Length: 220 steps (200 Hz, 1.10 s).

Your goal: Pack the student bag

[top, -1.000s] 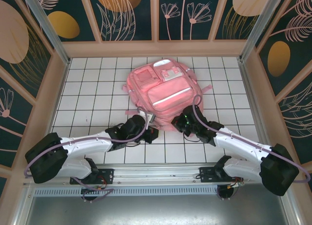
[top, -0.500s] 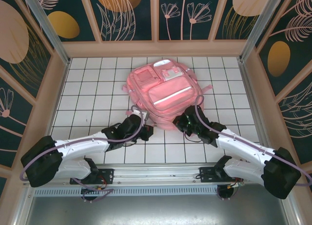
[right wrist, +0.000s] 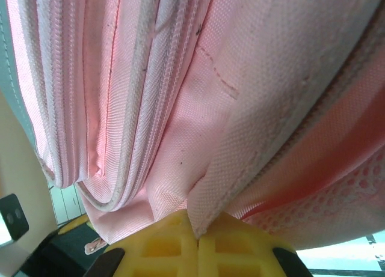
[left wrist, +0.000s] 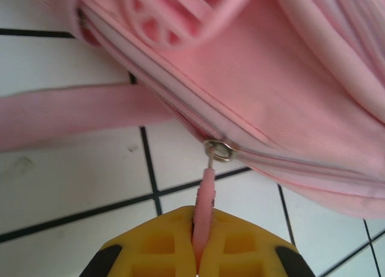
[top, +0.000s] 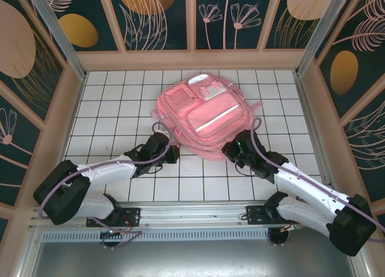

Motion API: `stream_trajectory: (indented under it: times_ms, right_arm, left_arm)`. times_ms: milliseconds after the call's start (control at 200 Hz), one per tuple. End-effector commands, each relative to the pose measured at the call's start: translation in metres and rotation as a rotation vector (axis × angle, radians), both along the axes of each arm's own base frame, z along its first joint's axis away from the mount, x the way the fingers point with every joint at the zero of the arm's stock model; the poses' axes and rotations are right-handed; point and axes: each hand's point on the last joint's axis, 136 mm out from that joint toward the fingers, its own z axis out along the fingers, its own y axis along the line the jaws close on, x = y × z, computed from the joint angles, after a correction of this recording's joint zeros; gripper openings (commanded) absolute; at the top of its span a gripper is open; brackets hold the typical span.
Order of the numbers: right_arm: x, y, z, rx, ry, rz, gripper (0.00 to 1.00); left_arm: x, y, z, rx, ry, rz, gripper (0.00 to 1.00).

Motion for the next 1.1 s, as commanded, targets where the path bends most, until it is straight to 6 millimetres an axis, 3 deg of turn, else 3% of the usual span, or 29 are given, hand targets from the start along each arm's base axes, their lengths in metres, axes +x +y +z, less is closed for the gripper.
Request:
stream_trajectory:
  times_ms: [0,275,470,611,716,861,986,1096]
  right_arm:
    - [0.004,-0.023,-0.005,-0.08,-0.024,-0.055,0.0]
    - [0.004,-0.018,-0.007,-0.065,-0.021,-0.032,0.0]
    - [0.006,-0.006,-0.011,-0.053,-0.019,0.009,0.0]
    - [0.005,0.006,-0.014,-0.063,-0.006,0.042,0.0]
    - [0.004,0.011,-0.016,-0.061,0.001,0.05,0.0]
    - [0.005,0.018,-0.016,-0.077,-0.003,0.077,0.0]
    - [-0.005,0.046,-0.012,-0.071,0.006,0.198,0.0]
    - [-0.02,0.082,-0.008,-0.055,0.03,0.326,0.0]
  left_arm:
    - [0.023,0.027,-0.009,0.063,-0.012,0.111,0.0]
    - [0.055,0.04,-0.013,0.073,-0.023,0.178,0.0]
    - [0.062,0.056,-0.016,0.105,-0.03,0.233,0.0]
    - [0.063,0.06,-0.013,0.113,-0.023,0.251,0.28]
    - [0.058,0.064,0.008,0.092,-0.05,0.259,0.4]
    - [0.049,0.082,0.061,0.085,-0.128,0.307,0.52]
    - [0.041,0.1,0.112,0.118,-0.222,0.324,0.68]
    - [0.039,0.105,0.14,0.15,-0.263,0.309,0.73]
